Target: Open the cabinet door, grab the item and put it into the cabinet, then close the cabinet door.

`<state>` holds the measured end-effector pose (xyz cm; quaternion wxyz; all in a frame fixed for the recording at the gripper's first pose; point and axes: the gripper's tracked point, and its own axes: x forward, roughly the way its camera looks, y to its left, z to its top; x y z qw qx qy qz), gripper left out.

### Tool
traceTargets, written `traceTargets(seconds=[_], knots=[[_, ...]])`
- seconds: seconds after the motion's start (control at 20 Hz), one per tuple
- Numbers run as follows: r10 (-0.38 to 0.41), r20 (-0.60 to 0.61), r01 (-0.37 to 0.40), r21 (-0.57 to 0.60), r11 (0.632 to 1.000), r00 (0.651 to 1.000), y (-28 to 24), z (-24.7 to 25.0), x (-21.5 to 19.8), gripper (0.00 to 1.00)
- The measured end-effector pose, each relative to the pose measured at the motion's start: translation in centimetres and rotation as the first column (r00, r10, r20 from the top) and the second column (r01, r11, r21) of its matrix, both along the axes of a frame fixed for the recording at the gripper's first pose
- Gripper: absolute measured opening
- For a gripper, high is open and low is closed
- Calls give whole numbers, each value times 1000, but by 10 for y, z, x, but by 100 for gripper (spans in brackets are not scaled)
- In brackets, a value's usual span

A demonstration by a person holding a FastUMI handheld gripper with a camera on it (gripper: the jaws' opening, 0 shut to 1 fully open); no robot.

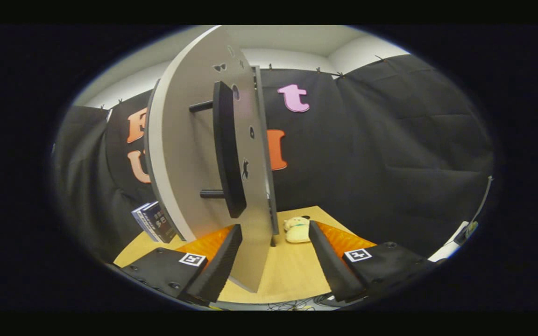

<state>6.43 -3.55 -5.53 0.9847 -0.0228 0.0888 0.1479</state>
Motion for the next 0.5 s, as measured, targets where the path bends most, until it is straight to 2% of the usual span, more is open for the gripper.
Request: traceTargets(seconds=[0.3, 0.5], knots=[[52, 2, -52, -13, 999, 999, 48, -5, 0, 93], [58, 2, -58, -20, 998, 998, 77, -8, 7, 93]])
